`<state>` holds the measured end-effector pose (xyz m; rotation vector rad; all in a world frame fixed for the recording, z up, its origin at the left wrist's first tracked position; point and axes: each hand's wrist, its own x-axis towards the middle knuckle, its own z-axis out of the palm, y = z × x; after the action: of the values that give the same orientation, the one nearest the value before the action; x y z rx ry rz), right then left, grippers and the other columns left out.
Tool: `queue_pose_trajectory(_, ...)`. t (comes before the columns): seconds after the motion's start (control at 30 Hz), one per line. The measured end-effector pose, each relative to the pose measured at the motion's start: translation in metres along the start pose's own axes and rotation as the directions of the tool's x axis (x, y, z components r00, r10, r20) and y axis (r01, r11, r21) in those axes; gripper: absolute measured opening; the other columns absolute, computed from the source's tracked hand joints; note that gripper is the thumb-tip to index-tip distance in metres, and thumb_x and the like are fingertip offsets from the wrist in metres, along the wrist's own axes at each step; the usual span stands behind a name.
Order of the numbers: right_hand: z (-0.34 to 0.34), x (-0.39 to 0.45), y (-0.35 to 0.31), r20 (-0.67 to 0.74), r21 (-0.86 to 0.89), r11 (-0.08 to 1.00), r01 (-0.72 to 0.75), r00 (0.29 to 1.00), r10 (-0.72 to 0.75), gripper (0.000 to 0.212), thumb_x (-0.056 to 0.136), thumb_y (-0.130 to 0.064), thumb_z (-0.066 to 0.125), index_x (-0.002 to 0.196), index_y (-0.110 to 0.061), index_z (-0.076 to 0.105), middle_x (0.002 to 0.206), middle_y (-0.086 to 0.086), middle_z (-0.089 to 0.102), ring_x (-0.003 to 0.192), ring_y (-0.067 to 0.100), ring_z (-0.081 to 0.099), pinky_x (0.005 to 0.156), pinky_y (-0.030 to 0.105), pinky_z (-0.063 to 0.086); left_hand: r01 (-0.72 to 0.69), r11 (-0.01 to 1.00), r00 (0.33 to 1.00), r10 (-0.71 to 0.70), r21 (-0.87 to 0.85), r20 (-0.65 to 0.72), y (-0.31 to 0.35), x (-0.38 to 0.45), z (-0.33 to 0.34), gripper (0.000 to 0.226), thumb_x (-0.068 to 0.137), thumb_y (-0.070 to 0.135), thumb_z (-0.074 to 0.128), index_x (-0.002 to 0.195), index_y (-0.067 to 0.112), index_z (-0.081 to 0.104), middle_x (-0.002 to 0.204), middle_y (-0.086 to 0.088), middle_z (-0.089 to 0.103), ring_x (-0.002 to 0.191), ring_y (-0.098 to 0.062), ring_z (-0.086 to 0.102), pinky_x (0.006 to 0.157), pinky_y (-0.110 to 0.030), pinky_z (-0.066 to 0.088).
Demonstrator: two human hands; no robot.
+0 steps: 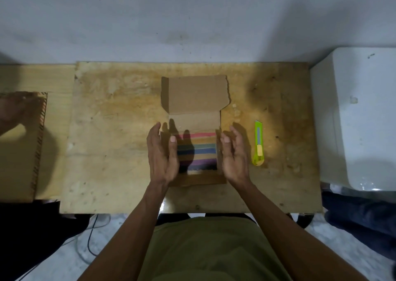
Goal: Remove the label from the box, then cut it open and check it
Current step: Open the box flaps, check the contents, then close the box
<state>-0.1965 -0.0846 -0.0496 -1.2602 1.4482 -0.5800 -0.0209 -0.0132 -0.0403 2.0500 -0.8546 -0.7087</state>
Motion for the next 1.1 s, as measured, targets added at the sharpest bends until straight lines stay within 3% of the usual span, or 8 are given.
queue_pose_trajectory(0.2, 0.012, -0.012, 0.006, 0.067, -0.023, 1.0, -0.001, 0.998, 0.003, 0.041, 0.104, -0.039, 0.036, 0.144, -0.031, 0.038, 0.145, -0.002, 0.05, 0.131, 0.003, 0.045, 0.105, 0.018, 0.036, 0.098, 0.987, 0.988, -0.081, -0.126, 0.128, 0.005, -0.018, 0.022, 0.068, 0.099, 0.055, 0.038, 0.156, 0.028, 0.013, 0.162, -0.004, 0.026, 0.146, -0.018, 0.031, 0.116, -0.048, 0.036)
queue_pose_trajectory(0.37, 0.021, -0.022, 0.009, 0.091, -0.104, 0.994, 0.039, 0.995, -0.03, 0.045, 0.106, -0.031, 0.033, 0.149, -0.022, 0.034, 0.154, -0.002, 0.039, 0.136, 0.002, 0.033, 0.113, 0.025, 0.029, 0.067, 0.993, 0.989, -0.054, -0.094, 0.137, 0.003, -0.025, 0.03, 0.059, 0.105, 0.038, 0.032, 0.157, 0.018, 0.014, 0.163, -0.002, 0.023, 0.143, -0.004, 0.025, 0.118, -0.031, 0.03)
queue_pose_trajectory(0.5, 0.027, -0.027, 0.015, 0.115, -0.172, 0.981, 0.088, 0.991, -0.069, 0.047, 0.106, -0.029, 0.031, 0.152, -0.022, 0.029, 0.159, -0.002, 0.032, 0.133, -0.005, 0.029, 0.107, 0.008, 0.022, -0.016, 0.999, 0.987, 0.023, -0.046, 0.161, -0.008, -0.027, 0.034, 0.054, 0.107, 0.029, 0.031, 0.157, 0.02, 0.014, 0.16, 0.009, 0.022, 0.138, 0.016, 0.022, 0.109, -0.007, 0.027)
queue_pose_trajectory(0.6, 0.033, -0.026, 0.023, 0.131, -0.229, 0.969, 0.093, 0.989, -0.064, 0.051, 0.104, -0.037, 0.026, 0.153, -0.027, 0.021, 0.159, -0.001, 0.032, 0.137, 0.006, 0.035, 0.092, -0.01, 0.012, -0.056, 0.998, 0.968, 0.052, 0.008, 0.247, -0.022, -0.025, 0.039, 0.057, 0.107, 0.039, 0.028, 0.158, 0.026, 0.006, 0.165, 0.01, 0.014, 0.147, -0.001, 0.024, 0.117, -0.032, 0.034)
queue_pose_trajectory(0.67, 0.037, -0.022, 0.029, 0.134, -0.248, 0.963, 0.106, 0.988, -0.074, 0.053, 0.102, -0.044, 0.022, 0.153, -0.031, 0.018, 0.159, -0.001, 0.031, 0.14, 0.014, 0.038, 0.098, -0.002, 0.019, -0.047, 0.999, 0.963, 0.038, 0.025, 0.268, -0.03, -0.023, 0.043, 0.061, 0.105, 0.047, 0.025, 0.158, 0.031, 0.002, 0.166, 0.009, 0.013, 0.149, -0.013, 0.025, 0.116, -0.046, 0.036)
queue_pose_trajectory(0.77, 0.039, -0.022, 0.029, 0.116, -0.249, 0.962, 0.111, 0.99, -0.084, 0.052, 0.102, -0.042, 0.024, 0.153, -0.029, 0.021, 0.158, -0.001, 0.032, 0.139, 0.018, 0.04, 0.103, 0.023, 0.034, -0.027, 0.999, 0.967, 0.018, 0.03, 0.255, -0.029, -0.024, 0.045, 0.062, 0.103, 0.05, 0.026, 0.158, 0.031, 0.004, 0.165, 0.007, 0.015, 0.148, -0.015, 0.028, 0.115, -0.046, 0.037)
queue_pose_trajectory(1.0, 0.037, 0.002, 0.0, -0.084, -0.24, 0.968, 0.074, 0.992, -0.096, 0.044, 0.104, -0.029, 0.038, 0.147, -0.02, 0.038, 0.147, 0.004, 0.046, 0.134, 0.017, 0.041, 0.1, 0.019, 0.028, -0.127, 0.981, 0.992, 0.127, 0.149, 0.006, -0.016, -0.003, 0.04, 0.044, 0.098, 0.004, 0.048, 0.141, 0.006, 0.043, 0.141, -0.016, 0.046, 0.129, -0.023, 0.045, 0.104, -0.046, 0.047)
queue_pose_trajectory(1.1, 0.036, 0.024, -0.016, -0.224, -0.207, 0.976, 0.071, 0.968, -0.118, 0.041, 0.101, -0.025, 0.044, 0.142, -0.021, 0.043, 0.138, 0.003, 0.051, 0.126, 0.016, 0.047, 0.1, 0.025, 0.036, -0.126, 0.985, 0.984, 0.139, 0.12, -0.107, -0.009, 0.019, 0.034, 0.046, 0.09, 0.006, 0.044, 0.136, 0.001, 0.047, 0.135, -0.022, 0.045, 0.125, -0.028, 0.046, 0.104, -0.036, 0.044)
